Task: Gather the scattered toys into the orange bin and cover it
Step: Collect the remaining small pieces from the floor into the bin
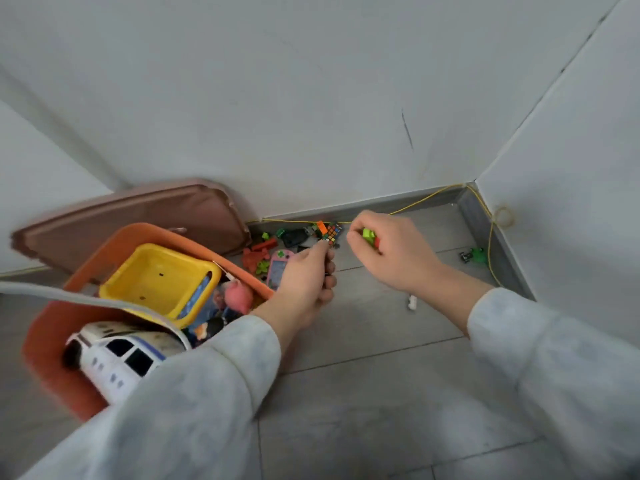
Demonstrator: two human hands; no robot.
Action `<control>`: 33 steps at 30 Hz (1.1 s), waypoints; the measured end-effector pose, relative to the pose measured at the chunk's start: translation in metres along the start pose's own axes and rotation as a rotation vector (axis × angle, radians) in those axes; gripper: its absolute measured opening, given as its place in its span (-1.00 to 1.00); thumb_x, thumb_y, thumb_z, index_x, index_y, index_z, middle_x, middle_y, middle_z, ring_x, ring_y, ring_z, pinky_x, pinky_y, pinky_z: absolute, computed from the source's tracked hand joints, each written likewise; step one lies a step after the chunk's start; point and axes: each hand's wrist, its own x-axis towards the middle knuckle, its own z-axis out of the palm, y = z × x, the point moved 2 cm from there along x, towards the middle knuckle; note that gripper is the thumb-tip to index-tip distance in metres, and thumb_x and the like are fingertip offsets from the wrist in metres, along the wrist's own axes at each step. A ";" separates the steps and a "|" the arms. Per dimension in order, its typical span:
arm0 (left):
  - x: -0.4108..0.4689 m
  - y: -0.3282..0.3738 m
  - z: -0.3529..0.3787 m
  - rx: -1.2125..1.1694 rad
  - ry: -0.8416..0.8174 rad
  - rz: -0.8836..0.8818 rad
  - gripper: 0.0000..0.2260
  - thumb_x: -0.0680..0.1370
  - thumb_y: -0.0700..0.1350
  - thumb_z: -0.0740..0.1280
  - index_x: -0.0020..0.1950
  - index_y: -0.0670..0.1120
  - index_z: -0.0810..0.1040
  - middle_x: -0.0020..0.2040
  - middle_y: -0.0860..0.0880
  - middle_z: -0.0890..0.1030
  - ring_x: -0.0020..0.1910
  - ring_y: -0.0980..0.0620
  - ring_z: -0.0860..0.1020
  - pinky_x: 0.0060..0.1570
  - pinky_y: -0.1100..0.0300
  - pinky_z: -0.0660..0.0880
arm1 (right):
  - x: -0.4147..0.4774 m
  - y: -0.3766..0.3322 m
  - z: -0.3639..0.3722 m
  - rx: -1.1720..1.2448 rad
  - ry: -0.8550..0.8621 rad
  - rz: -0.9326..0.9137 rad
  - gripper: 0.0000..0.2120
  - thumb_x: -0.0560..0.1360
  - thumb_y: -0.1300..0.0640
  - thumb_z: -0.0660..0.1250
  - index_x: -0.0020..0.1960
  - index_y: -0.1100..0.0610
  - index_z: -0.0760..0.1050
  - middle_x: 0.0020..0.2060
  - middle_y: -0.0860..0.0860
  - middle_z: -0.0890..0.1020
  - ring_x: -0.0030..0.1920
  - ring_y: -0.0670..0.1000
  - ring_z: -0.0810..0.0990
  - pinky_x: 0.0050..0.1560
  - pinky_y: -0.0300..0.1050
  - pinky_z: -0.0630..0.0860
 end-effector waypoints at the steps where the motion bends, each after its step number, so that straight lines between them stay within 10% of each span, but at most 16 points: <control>1: -0.007 0.011 -0.006 0.145 0.020 0.106 -0.75 0.64 -0.04 0.18 -0.22 -0.04 0.45 -0.39 0.01 0.39 -0.53 0.08 0.32 -0.55 0.33 0.19 | 0.009 -0.010 0.002 -0.005 -0.013 -0.016 -0.91 0.54 0.07 0.30 -0.14 0.04 0.51 -0.33 -0.08 0.56 -0.31 -0.08 0.47 -0.23 -0.09 0.40; 8: -0.049 0.045 -0.115 1.017 0.318 0.510 -0.81 0.60 -0.12 0.20 -0.01 0.07 0.61 -0.28 0.11 0.56 -0.26 0.05 0.51 -0.34 0.23 0.27 | 0.038 -0.096 0.065 0.063 -0.233 -0.195 -0.86 0.43 0.15 0.26 -0.07 -0.02 0.53 -0.15 -0.08 0.50 -0.15 -0.03 0.52 -0.03 0.02 0.50; 18: -0.054 0.027 -0.163 0.993 0.339 0.615 -0.80 0.52 -0.16 0.28 0.03 0.06 0.64 -0.01 0.09 0.65 0.01 0.12 0.56 0.02 0.24 0.47 | 0.002 -0.102 0.101 0.141 -0.230 -0.202 -0.89 0.53 0.04 0.31 -0.04 0.03 0.60 -0.09 -0.10 0.54 -0.05 -0.12 0.53 0.05 -0.11 0.49; 23: -0.049 0.031 -0.124 1.014 0.295 0.719 -0.75 0.52 -0.22 0.27 0.11 0.01 0.63 0.07 0.04 0.61 0.07 0.10 0.53 0.10 0.28 0.40 | -0.002 -0.053 0.075 0.035 -0.098 -0.037 -0.88 0.53 0.13 0.33 0.04 0.10 0.60 -0.03 -0.06 0.54 0.05 -0.08 0.51 0.08 -0.30 0.35; 33: -0.017 0.012 -0.020 1.157 0.053 0.770 -0.75 0.49 -0.24 0.29 0.10 -0.04 0.62 0.08 -0.03 0.56 0.08 0.03 0.53 0.10 0.41 0.28 | -0.065 0.103 0.047 -0.282 -0.165 0.603 -0.44 0.52 -0.08 0.33 0.46 0.09 0.34 0.42 0.24 0.30 0.43 0.28 0.28 0.45 0.08 0.24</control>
